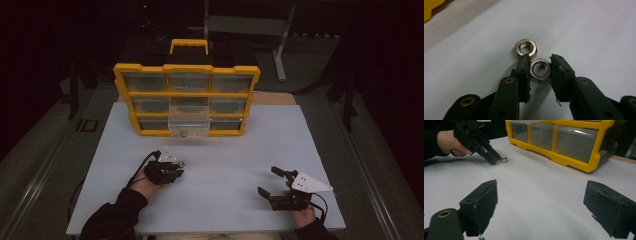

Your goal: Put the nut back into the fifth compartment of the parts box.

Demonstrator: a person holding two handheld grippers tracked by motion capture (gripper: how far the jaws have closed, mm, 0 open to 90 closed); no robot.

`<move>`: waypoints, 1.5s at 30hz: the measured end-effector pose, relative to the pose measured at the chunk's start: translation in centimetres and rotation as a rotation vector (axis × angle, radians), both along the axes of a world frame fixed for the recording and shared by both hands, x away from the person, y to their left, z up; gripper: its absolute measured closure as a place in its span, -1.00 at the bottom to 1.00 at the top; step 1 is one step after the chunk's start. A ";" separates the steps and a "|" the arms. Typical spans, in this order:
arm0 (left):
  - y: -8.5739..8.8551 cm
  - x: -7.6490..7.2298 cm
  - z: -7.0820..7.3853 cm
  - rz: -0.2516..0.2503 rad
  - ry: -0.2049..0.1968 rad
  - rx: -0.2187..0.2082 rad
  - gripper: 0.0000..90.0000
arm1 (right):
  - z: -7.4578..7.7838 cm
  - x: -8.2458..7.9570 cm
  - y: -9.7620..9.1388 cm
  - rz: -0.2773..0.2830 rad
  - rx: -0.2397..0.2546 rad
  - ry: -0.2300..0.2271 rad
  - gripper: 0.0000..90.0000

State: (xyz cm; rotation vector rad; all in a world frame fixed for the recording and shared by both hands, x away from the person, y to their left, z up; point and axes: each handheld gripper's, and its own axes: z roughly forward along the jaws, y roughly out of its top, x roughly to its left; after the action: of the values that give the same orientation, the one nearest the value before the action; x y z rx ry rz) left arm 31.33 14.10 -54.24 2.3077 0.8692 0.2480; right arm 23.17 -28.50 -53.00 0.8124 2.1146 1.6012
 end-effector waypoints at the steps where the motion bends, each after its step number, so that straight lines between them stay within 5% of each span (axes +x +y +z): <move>1: 0.0 0.0 0.0 -0.001 0.002 0.000 0.53 | 0.0 0.0 0.0 0.000 0.000 0.000 -0.73; 13: 2.0 -0.2 2.2 0.022 -0.018 -0.018 0.53 | 0.0 0.0 0.0 0.000 0.000 0.002 -0.73; 33: 4.3 0.5 11.0 0.064 -0.153 -0.079 0.53 | -0.1 0.1 0.1 0.000 -0.002 0.003 -0.73; 45: 4.0 1.4 15.2 0.075 -0.220 -0.092 0.53 | -0.1 0.1 0.1 0.001 -0.002 0.007 -0.73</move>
State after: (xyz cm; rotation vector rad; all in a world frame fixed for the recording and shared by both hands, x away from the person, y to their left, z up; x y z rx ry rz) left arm 32.77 18.09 -39.09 2.1176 0.8382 0.4746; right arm 23.24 -28.44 -53.08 0.8171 2.1209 1.5992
